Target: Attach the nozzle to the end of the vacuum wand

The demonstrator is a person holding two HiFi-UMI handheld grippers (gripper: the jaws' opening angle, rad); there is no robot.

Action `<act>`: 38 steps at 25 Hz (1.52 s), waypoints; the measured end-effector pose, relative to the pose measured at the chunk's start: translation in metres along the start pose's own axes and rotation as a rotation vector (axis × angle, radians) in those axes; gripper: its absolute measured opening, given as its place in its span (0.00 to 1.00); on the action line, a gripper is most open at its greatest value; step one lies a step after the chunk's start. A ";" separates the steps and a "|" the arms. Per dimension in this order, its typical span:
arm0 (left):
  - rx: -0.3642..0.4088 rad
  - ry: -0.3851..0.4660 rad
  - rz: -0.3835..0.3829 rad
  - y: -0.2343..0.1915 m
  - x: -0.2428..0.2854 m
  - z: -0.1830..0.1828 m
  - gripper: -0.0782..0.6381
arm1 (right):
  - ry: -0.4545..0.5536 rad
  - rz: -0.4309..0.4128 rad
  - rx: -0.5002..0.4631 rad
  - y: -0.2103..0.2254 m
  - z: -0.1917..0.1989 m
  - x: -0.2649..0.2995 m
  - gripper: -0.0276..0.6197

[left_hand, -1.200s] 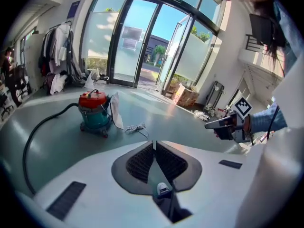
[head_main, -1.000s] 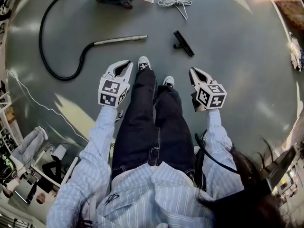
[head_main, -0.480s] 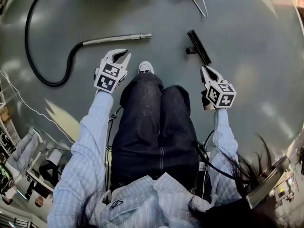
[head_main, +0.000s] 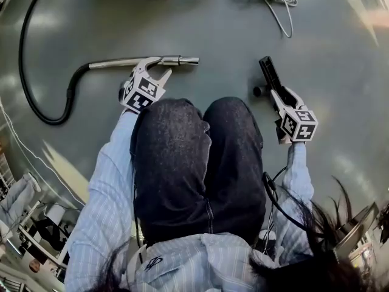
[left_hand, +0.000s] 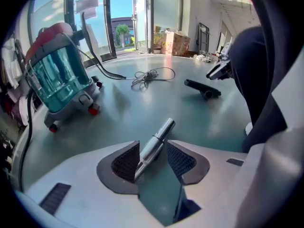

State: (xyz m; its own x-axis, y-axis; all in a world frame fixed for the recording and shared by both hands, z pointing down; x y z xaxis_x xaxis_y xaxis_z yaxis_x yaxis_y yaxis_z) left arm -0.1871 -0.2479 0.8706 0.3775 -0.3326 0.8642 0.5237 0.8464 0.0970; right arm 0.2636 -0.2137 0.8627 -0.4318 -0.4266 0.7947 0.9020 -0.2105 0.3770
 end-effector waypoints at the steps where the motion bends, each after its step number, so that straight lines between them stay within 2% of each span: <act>1: 0.034 -0.016 0.009 0.002 0.011 0.007 0.34 | -0.012 0.015 -0.044 0.006 0.003 0.007 0.35; 3: 0.106 -0.051 0.014 0.001 0.031 0.021 0.37 | -0.048 0.042 -0.151 0.015 0.007 0.022 0.41; 5: 0.176 -0.092 0.013 -0.005 0.048 0.031 0.38 | -0.086 0.062 -0.240 0.023 0.013 0.036 0.42; 8: 0.280 -0.186 0.035 -0.011 0.070 0.038 0.38 | -0.136 0.085 -0.298 0.033 0.028 0.051 0.42; 10: 0.327 -0.240 0.057 -0.011 0.078 0.037 0.38 | -0.145 0.091 -0.297 0.036 0.033 0.052 0.42; 14: 0.326 -0.278 0.153 -0.015 0.079 0.030 0.38 | -0.130 0.050 -0.224 0.037 0.029 0.046 0.42; 16: 0.324 -0.287 0.193 -0.020 0.083 0.028 0.38 | -0.173 0.049 -0.261 0.042 0.025 0.049 0.42; 19: 0.324 -0.280 0.224 -0.021 0.086 0.028 0.38 | -0.298 0.030 -0.324 0.049 0.031 0.049 0.42; 21: 0.317 -0.274 0.220 -0.019 0.085 0.026 0.38 | -0.336 0.046 -0.349 0.050 0.039 0.049 0.42; 23: 0.309 -0.278 0.203 -0.018 0.086 0.025 0.39 | -0.331 0.101 -0.358 0.049 0.043 0.056 0.42; 26: 0.326 -0.298 0.194 -0.018 0.091 0.024 0.39 | -0.330 0.164 -0.300 0.043 0.042 0.074 0.42; 28: 0.351 -0.284 0.190 -0.016 0.087 0.022 0.39 | -0.329 0.161 -0.242 0.030 0.035 0.079 0.41; 30: 0.365 -0.260 0.176 -0.011 0.080 0.015 0.39 | -0.308 0.143 -0.223 0.008 0.022 0.079 0.41; 34: 0.372 -0.227 0.168 0.002 0.081 0.000 0.39 | -0.294 0.154 -0.270 -0.028 -0.007 0.097 0.41; 38: 0.373 -0.209 0.153 0.007 0.089 -0.019 0.39 | -0.281 0.107 -0.304 -0.056 -0.038 0.123 0.41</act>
State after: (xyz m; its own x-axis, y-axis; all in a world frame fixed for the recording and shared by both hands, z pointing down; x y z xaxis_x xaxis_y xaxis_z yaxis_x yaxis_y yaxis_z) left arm -0.1353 -0.2791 0.9389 0.2469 -0.1330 0.9599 0.1486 0.9840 0.0981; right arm 0.1597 -0.2877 0.9219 -0.2789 -0.2125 0.9365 0.8805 -0.4458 0.1611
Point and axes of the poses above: the fingertips, and each gripper's own axes: x forward along the fingers, y to its right, z out of its underside, the point moved 10 cm from there along -x, backward along the fingers, and after that the axes turned 10 degrees about x, right-handed, at the moved point
